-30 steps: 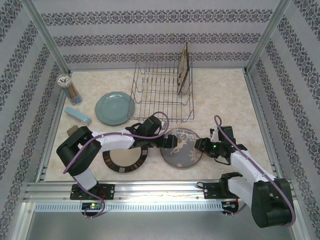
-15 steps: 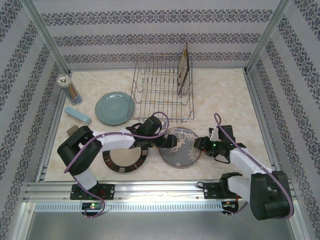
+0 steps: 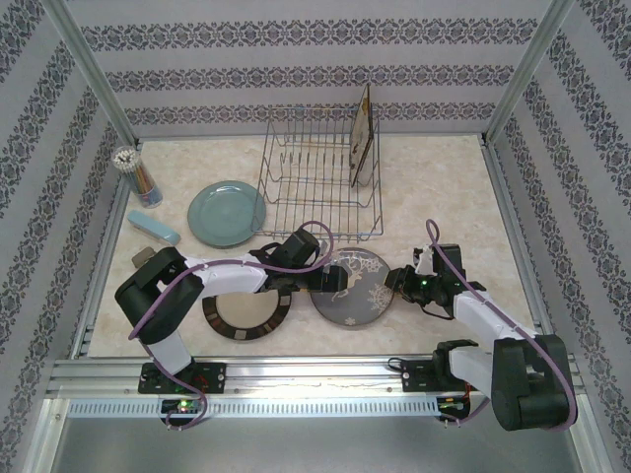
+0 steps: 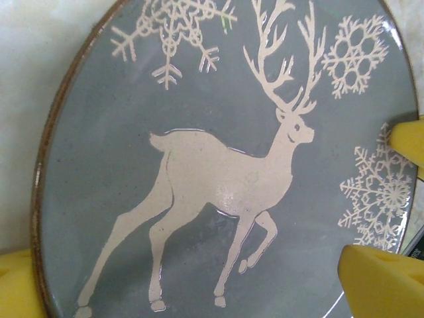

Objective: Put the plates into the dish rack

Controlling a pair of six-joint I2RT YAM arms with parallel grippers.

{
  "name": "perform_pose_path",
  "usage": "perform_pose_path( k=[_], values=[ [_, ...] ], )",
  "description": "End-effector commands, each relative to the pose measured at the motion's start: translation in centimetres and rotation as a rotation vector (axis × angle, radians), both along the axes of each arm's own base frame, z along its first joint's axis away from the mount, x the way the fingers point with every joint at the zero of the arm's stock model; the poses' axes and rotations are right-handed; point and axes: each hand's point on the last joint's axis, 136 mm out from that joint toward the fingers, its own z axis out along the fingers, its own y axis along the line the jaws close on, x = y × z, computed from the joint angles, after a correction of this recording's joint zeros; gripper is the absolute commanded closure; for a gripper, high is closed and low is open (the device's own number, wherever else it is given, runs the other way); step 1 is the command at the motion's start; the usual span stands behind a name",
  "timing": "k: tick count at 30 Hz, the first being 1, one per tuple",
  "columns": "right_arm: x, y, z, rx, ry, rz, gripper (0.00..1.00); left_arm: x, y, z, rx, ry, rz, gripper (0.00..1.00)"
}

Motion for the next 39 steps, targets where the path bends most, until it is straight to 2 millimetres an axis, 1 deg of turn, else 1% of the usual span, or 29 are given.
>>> perform_pose_path(
  k=[1, 13, 17, 21, 25, 26, 30, 39],
  values=[
    [0.6, 1.7, 2.8, 0.106, -0.091, 0.068, 0.82, -0.5, -3.1, 2.6, -0.116, -0.027, -0.075, 0.0],
    [0.4, 0.9, 3.3, 0.103, -0.1, 0.048, 0.93, -0.6, -2.8, 2.7, -0.113, -0.034, -0.071, 0.0],
    [0.3, 0.7, 3.9, 0.105, -0.115, 0.047, 1.0, -0.6, -2.7, 2.8, -0.11, -0.035, -0.069, 0.0],
    [0.4, 0.5, 4.3, 0.102, -0.124, 0.043, 1.0, -0.6, -2.7, 2.9, -0.109, -0.039, -0.07, 0.0],
    [0.2, 0.3, 4.2, 0.102, -0.116, 0.042, 1.0, -0.6, -2.6, 2.9, -0.105, -0.04, -0.068, 0.0],
    [0.6, 0.2, 5.0, 0.095, -0.134, 0.044, 1.0, -0.6, -2.5, 3.0, -0.102, -0.042, -0.068, 0.0],
    [0.9, -0.2, 5.5, 0.083, -0.146, 0.037, 1.0, -0.6, -2.2, 3.2, -0.091, -0.052, -0.065, 0.0],
    [1.1, -0.7, 6.1, 0.058, -0.166, 0.046, 1.0, -0.2, -1.5, 4.6, -0.062, -0.1, -0.056, 0.0]
  ],
)
